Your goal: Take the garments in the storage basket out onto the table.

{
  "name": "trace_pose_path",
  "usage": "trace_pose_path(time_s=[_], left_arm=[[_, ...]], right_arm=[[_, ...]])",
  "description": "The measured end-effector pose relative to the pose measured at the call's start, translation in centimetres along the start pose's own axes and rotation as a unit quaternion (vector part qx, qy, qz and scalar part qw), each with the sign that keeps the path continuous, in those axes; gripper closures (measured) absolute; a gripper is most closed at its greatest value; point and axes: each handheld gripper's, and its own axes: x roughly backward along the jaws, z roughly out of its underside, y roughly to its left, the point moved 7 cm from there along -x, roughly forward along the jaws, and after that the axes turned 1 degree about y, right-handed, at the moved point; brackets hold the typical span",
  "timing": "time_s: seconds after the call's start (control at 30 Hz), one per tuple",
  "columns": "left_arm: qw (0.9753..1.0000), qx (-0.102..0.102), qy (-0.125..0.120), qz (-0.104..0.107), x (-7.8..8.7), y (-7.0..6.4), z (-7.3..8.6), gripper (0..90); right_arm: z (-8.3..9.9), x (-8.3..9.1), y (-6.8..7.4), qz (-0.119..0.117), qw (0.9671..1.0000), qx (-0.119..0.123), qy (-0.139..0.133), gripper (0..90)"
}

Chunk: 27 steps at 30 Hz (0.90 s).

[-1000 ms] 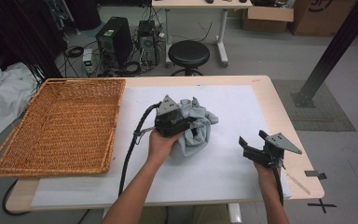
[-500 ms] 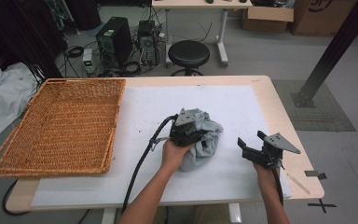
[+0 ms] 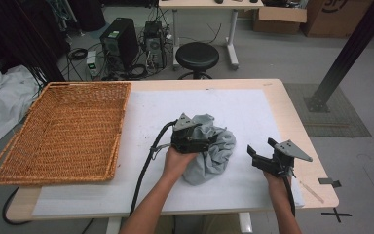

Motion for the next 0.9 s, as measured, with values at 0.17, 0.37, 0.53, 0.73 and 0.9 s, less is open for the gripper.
trace_pose_path(time_s=[0.17, 0.37, 0.53, 0.73, 0.9], left_arm=[[0.9996, 0.006, -0.026, 0.003, 1.5, 0.1, -0.7, 18.9], [0.9990, 0.006, -0.043, -0.012, 3.3, 0.7, -1.0, 18.9], [0.9969, 0.007, -0.071, -0.033, 5.2, 1.5, -1.1, 18.8], [0.9917, 0.004, -0.105, -0.074, 7.8, 2.9, -0.6, 17.9], [0.9867, 0.003, -0.119, -0.111, 9.5, 3.9, 0.2, 17.9]], right_arm=[[0.4, -0.1, -0.2, 0.002, 1.0000, -0.002, 0.003, 14.2], [0.6, -0.1, -0.4, 0.005, 1.0000, -0.005, 0.001, 14.2], [0.6, 0.0, -0.3, 0.004, 1.0000, -0.003, -0.005, 14.3], [0.6, 0.2, -0.2, 0.002, 0.9999, 0.001, -0.015, 14.3], [0.6, 0.3, -0.2, 0.001, 0.9998, 0.001, -0.019, 14.3]])
